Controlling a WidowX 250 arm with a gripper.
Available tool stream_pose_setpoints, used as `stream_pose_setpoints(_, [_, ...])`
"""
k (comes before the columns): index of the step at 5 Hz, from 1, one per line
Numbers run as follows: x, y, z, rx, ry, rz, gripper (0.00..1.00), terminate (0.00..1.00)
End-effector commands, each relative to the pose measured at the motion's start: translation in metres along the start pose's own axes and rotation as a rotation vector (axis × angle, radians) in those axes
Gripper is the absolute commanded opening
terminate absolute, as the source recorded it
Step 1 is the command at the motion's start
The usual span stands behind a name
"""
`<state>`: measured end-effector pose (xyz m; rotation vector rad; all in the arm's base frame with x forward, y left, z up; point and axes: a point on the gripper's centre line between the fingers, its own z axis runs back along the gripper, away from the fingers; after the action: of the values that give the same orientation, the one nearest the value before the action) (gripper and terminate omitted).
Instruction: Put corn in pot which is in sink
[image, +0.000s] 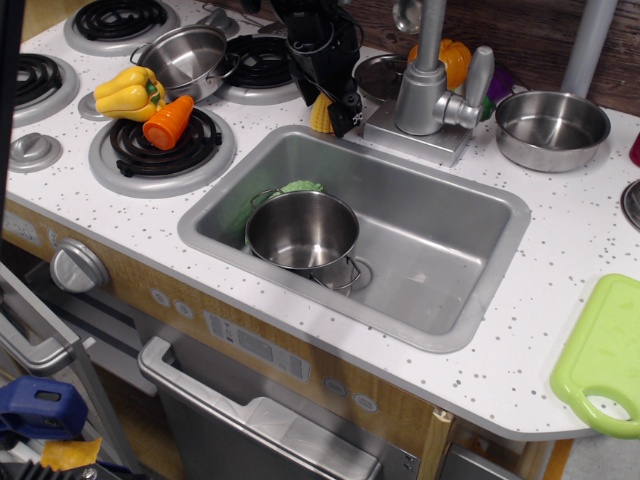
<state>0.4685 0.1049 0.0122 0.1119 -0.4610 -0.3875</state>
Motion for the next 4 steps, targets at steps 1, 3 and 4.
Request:
stream_pose_setpoints(1, [0.016,0.016,0.015,0.045,-0.067,-0.011,0.0,0.0])
stream_pose_setpoints(3, [0.014,0.006,0.055,0.076,0.022,0.006,1.0,0.0])
stream_pose_setpoints(4, [0.007,-0.007,0.07,0.097,0.066,0.012,1.0,0.0])
